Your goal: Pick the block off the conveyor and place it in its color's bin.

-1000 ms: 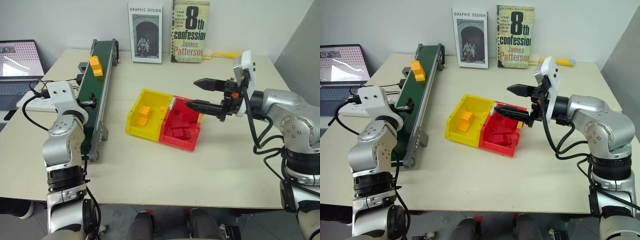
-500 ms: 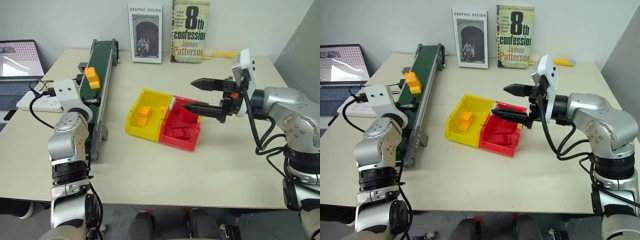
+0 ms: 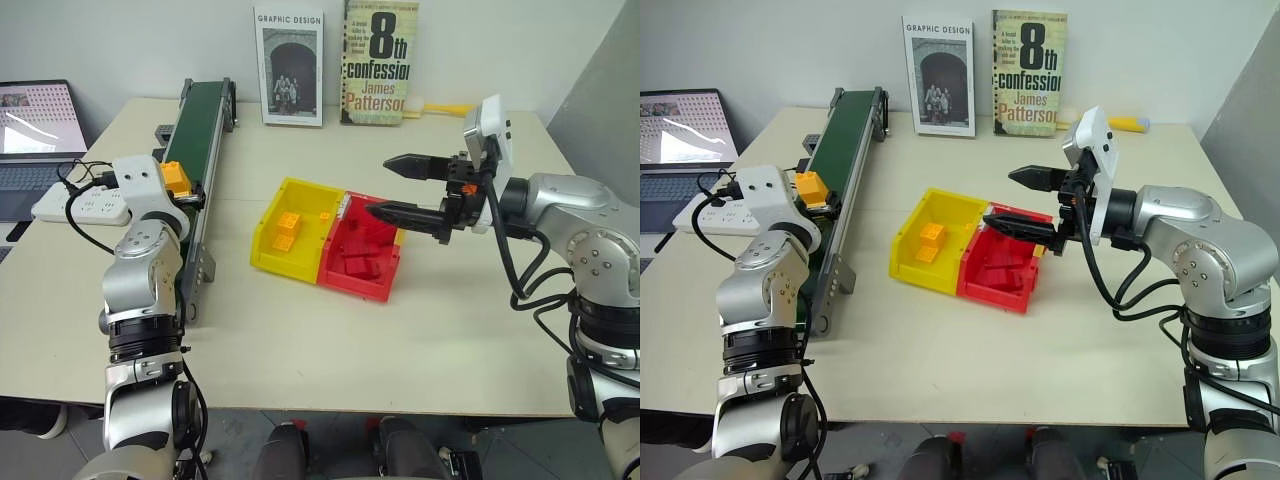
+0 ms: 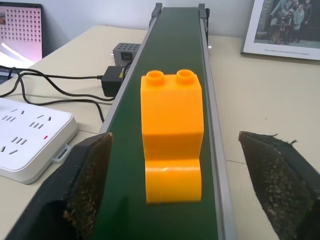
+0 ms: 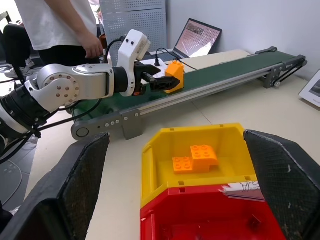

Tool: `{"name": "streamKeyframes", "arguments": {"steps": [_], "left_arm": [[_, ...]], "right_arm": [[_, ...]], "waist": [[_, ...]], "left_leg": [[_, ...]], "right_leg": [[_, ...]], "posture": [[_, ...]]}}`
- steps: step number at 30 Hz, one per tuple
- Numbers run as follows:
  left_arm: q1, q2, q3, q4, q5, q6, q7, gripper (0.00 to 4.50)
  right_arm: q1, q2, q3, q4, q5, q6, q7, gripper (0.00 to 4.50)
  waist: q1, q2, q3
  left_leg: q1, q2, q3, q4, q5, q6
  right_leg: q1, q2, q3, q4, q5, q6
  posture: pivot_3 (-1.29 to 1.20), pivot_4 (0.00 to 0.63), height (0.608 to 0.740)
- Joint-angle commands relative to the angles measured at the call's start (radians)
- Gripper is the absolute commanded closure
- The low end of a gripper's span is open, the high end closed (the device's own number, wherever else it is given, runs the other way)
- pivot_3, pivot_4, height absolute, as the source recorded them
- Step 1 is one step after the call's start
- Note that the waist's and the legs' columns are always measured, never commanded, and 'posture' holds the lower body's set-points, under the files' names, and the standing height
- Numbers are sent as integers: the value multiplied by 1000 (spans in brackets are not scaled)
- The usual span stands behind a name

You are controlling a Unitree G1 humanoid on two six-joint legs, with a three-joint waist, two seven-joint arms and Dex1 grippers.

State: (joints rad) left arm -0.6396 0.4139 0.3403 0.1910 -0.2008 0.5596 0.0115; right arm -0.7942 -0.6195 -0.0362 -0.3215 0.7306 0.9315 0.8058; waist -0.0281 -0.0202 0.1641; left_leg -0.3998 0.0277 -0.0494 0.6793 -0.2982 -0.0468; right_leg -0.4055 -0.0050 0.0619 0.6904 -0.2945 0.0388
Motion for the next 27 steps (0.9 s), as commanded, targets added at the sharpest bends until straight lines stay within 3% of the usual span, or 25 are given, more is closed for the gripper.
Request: {"name": "streamKeyframes", "arguments": {"steps": [1,9,16,22,27], "left_arm": [[-8,9,28,-40,-5,-10,14,1210],[21,2,59,-125,-31,68,42,2996],[2,16,60,-177,-61,124,21,2972],[-70,73,-87,-214,-123,149,-220,2972],[-92,101,-248,-224,-158,165,-459,2972]], "right_arm": [[-8,-12,-25,-21,19,-8,2,0],[-10,-11,-23,-10,10,-19,4,0],[2,-25,-15,-24,-12,-23,-8,0],[25,-111,28,-58,-103,-39,-20,0],[45,-143,16,-125,-73,11,-32,0]], "waist": [[0,0,0],[0,0,0],[0,0,0],[5,0,0],[1,0,0]], "left_leg": [[0,0,0,0,0,0],[0,0,0,0,0,0],[0,0,0,0,0,0],[-1,-1,-1,0,1,-1],[-1,-1,0,0,2,-3]], "right_leg": [[0,0,0,0,0,0],[0,0,0,0,0,0],[0,0,0,0,0,0],[0,0,-1,-1,0,0],[0,0,0,-2,0,0]], "posture": [[0,150,740],[0,150,740],[0,150,740],[0,150,740],[0,150,740]]}}
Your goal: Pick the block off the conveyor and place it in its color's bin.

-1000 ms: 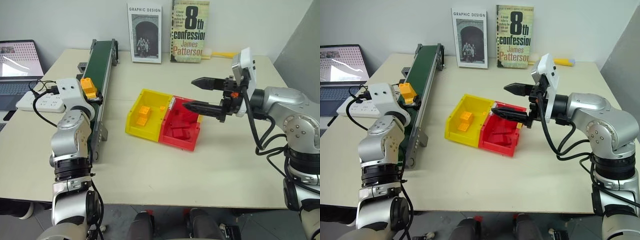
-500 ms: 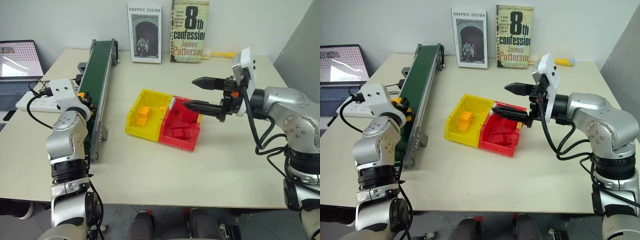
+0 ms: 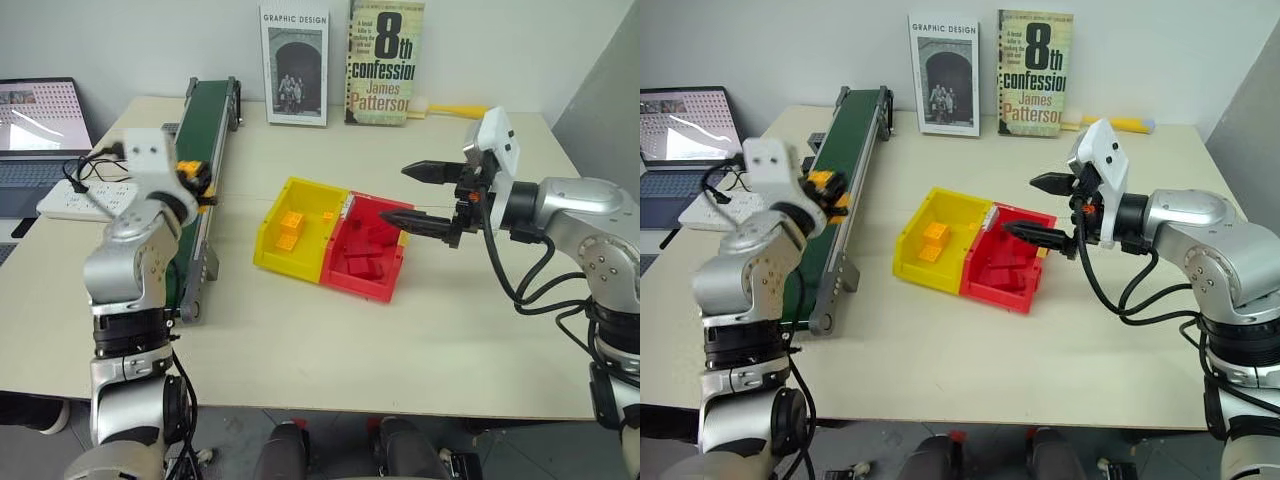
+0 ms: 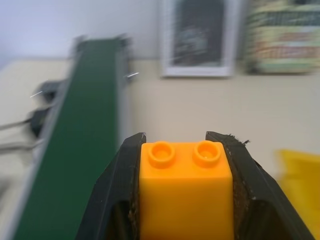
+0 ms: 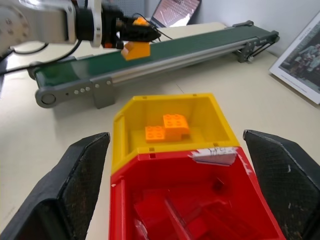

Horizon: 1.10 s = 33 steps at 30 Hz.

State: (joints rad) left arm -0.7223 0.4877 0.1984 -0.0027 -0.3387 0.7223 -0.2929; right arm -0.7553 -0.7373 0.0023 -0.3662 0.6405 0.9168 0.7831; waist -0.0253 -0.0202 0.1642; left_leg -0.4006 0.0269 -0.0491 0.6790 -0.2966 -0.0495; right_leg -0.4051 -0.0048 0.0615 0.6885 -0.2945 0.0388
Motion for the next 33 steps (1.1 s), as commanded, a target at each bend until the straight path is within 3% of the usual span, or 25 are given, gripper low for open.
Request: {"name": "streamKeyframes", "arguments": {"steps": [1,8,10,14,20,23,30,33], "left_arm": [[-9,33,-136,-28,-17,-6,-191,2972],[-31,-3,-246,52,20,-72,-298,2972],[-38,-10,-242,78,24,-88,-306,2272],[-58,-12,-240,127,29,-108,-333,1775],[-67,23,-221,122,20,-98,-392,567],[-61,108,-217,101,24,-89,-468,50],[-16,423,-179,56,10,-86,-716,22],[10,494,-164,41,-1,-94,-778,22]], "right_arm": [[7,-30,-22,-93,20,31,-11,0],[4,-40,-52,-152,48,88,-54,0],[13,-44,-62,-166,52,98,-68,0],[29,-50,-77,-176,56,108,-93,0],[44,-56,-82,-174,59,103,-100,0],[50,-64,-72,-156,49,86,-80,0],[67,-117,-20,-74,12,1,48,0],[62,-121,-2,-34,-7,-35,83,0]], "waist": [[-2,0,0],[-7,0,0],[-7,0,0],[-4,0,0],[-4,0,0],[-6,0,0],[-8,1,1],[-7,2,1]], "left_leg": [[0,0,0,0,0,0],[1,0,1,0,-1,3],[1,0,1,0,-2,3],[0,0,0,0,-2,3],[0,0,1,0,-2,3],[0,0,1,0,-2,3],[1,0,1,-1,-2,3],[1,0,1,-1,-2,3]], "right_leg": [[0,0,0,0,0,0],[0,2,1,1,0,0],[0,2,1,1,0,0],[0,2,1,0,0,0],[0,2,1,0,0,0],[0,2,1,0,0,0],[-1,3,1,0,0,0],[-1,3,1,0,0,0]], "posture": [[0,150,740],[0,150,740],[0,150,740],[0,150,740],[0,150,740],[0,150,740],[0,150,740],[0,150,740]]}}
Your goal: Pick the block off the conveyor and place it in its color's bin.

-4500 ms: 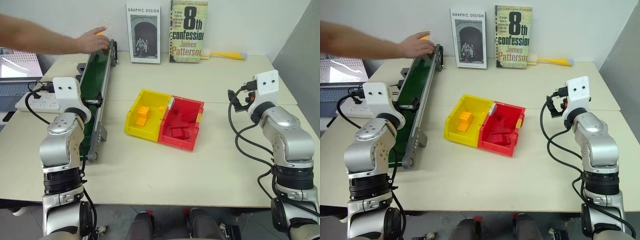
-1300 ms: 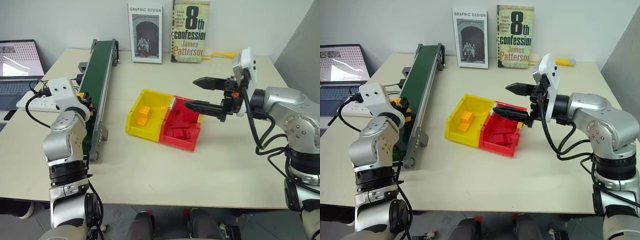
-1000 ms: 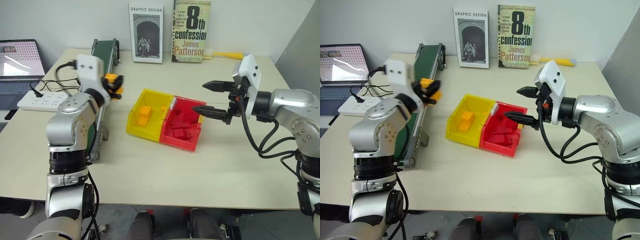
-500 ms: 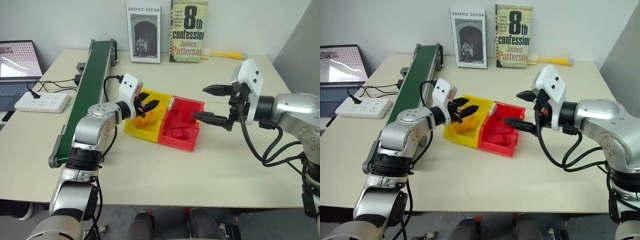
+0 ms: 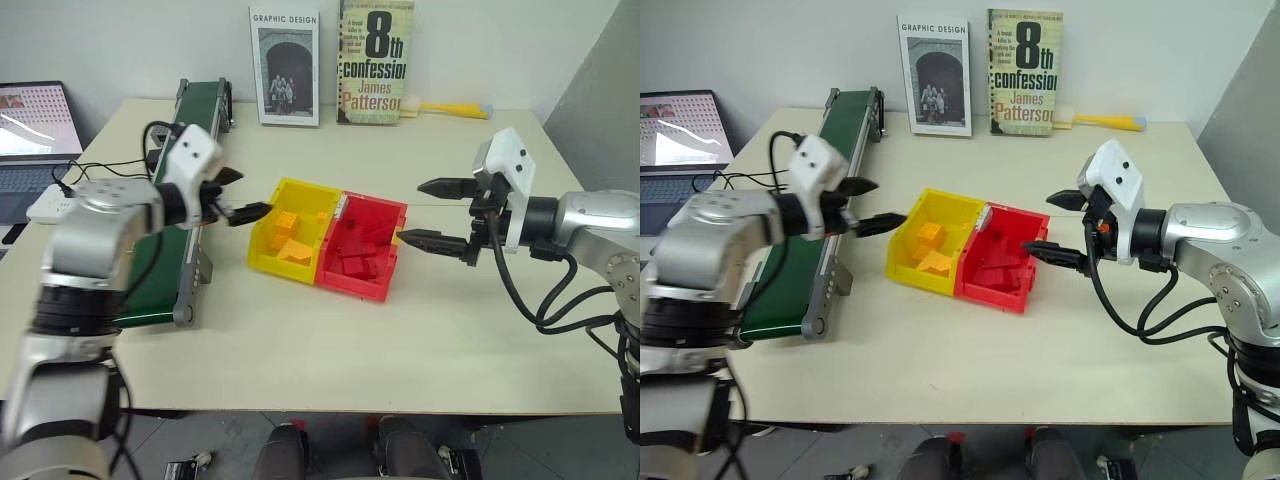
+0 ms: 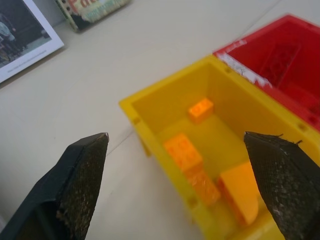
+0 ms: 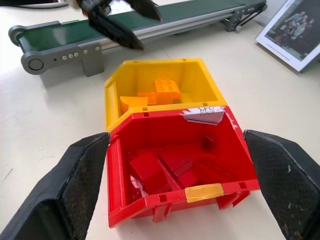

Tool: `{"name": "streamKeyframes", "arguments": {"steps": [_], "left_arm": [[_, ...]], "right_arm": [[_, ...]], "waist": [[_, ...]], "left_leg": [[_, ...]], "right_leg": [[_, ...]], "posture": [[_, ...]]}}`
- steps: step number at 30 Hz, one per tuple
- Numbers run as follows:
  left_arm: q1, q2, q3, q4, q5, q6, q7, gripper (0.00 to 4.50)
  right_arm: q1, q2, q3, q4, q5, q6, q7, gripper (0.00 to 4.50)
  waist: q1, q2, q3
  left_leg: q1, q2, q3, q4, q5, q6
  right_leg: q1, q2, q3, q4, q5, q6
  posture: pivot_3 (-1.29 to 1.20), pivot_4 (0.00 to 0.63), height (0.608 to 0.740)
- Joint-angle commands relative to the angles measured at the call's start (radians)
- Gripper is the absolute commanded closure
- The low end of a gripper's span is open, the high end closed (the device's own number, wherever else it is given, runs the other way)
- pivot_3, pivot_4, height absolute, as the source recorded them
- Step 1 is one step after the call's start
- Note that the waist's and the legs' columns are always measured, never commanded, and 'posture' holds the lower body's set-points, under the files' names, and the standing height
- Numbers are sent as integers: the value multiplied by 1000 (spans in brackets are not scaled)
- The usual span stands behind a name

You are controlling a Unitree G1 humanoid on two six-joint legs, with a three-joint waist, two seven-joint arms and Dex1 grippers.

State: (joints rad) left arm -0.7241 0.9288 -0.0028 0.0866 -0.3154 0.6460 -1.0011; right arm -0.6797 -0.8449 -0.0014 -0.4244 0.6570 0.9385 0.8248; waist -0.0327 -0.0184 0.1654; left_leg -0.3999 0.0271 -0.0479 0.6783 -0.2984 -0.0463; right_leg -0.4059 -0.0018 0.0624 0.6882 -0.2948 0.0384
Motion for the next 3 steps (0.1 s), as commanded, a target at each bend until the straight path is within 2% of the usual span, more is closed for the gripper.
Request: {"name": "streamKeyframes", "arguments": {"steps": [1,3], "left_arm": [[21,59,42,-50,-25,-22,-78,22],[33,60,46,-49,-20,-24,-79,22]], "right_arm": [[-13,-12,6,34,-30,-68,50,0],[-14,-9,15,50,-41,-85,60,0]], "waist": [[2,0,0],[5,0,0]], "left_leg": [[0,0,0,0,0,0],[0,0,0,0,0,0]], "right_leg": [[0,0,0,0,0,0],[1,0,-1,0,0,0]], "posture": [[0,150,740],[0,150,740]]}}
